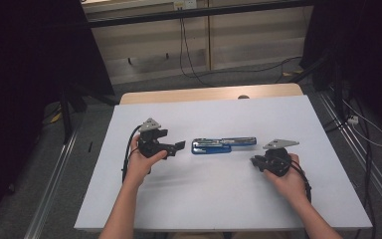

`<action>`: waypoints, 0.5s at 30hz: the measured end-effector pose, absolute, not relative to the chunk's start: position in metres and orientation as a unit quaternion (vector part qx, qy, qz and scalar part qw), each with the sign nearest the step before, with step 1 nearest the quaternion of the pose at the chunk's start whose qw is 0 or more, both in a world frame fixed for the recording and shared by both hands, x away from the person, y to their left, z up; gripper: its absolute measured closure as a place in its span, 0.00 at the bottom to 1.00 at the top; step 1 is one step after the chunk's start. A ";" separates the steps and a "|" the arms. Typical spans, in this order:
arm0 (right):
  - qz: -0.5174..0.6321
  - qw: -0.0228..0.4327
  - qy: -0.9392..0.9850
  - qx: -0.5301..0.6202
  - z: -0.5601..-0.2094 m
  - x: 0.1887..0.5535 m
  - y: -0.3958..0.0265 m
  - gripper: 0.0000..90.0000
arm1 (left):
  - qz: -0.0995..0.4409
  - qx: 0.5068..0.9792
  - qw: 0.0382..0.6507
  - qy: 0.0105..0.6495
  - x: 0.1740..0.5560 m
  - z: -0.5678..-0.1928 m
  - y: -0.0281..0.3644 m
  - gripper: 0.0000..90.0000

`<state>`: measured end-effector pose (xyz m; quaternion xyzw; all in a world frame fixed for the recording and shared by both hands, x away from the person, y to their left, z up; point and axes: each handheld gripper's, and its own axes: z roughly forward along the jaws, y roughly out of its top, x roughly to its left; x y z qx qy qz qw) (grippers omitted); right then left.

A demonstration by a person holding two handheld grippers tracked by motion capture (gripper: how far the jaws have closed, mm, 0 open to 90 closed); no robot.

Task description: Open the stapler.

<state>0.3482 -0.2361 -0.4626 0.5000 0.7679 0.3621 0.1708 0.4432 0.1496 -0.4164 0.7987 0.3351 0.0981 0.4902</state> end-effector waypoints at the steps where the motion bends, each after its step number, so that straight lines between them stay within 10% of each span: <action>1: 0.366 0.168 0.766 0.501 -0.462 0.348 -0.238 0.88 | 0.099 0.799 0.490 0.334 0.443 -0.416 0.150 0.08; 15: 0.399 0.164 0.769 0.472 -0.449 0.347 -0.231 0.88 | 0.100 0.798 0.487 0.339 0.441 -0.413 0.155 0.08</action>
